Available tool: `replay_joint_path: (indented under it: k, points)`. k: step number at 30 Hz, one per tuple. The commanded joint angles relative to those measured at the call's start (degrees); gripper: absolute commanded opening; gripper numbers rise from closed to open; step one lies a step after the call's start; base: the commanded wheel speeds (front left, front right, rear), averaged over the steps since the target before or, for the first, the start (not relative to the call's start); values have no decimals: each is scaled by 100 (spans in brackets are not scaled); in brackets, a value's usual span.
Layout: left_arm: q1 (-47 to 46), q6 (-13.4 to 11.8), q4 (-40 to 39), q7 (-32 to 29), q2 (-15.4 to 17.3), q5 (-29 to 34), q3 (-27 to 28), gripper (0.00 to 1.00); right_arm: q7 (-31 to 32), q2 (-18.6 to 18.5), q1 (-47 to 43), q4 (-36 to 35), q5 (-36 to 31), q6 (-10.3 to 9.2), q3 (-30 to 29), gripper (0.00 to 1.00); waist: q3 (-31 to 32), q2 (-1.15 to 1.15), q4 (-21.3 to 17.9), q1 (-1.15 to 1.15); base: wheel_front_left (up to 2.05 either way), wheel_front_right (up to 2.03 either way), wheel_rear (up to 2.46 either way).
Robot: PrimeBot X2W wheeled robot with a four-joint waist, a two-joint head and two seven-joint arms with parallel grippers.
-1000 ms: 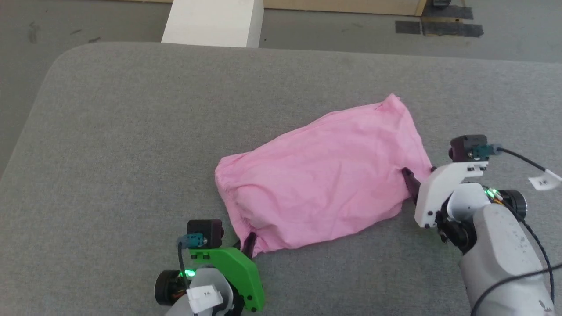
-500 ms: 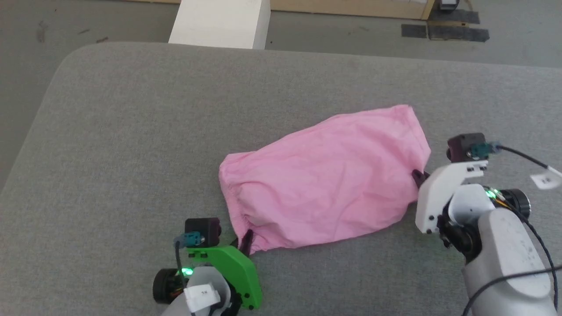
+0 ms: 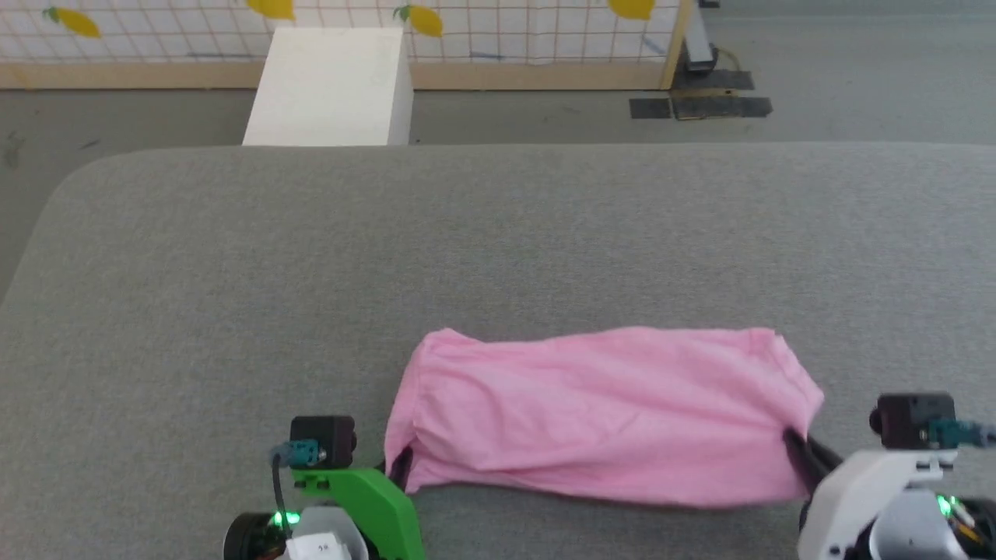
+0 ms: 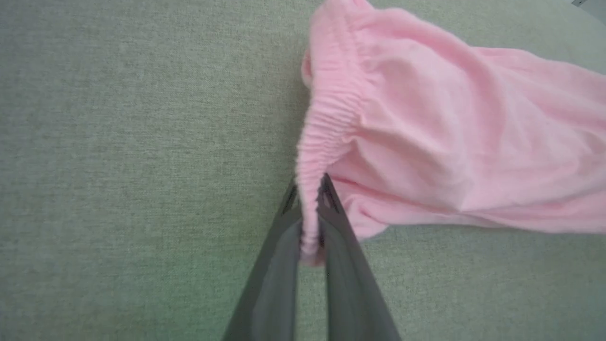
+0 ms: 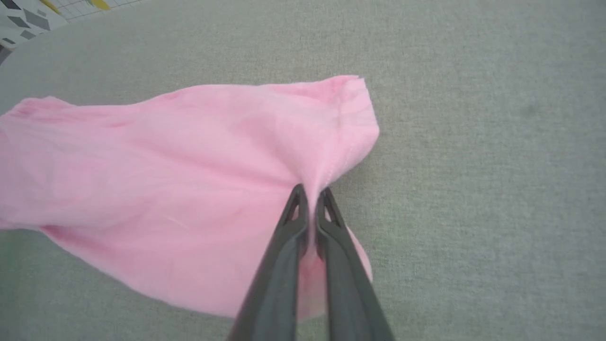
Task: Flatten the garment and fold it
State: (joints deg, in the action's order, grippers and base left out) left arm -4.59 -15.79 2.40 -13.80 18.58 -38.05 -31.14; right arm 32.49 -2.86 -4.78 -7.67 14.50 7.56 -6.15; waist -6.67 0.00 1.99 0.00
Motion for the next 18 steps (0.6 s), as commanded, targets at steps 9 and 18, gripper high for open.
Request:
replay_joint_path:
  k: [9,18]
  points:
    - [554,-122,-247,-546,249,-248,-154,99,-479,-2,-442,723,158,-8,-82,91,78,0,-348,0,0,0,0]
    - [720,-67,-350,144,126,-359,140,100,-1718,-2,-109,1120,292,-8,-295,100,124,0,-247,0,0,0,0]
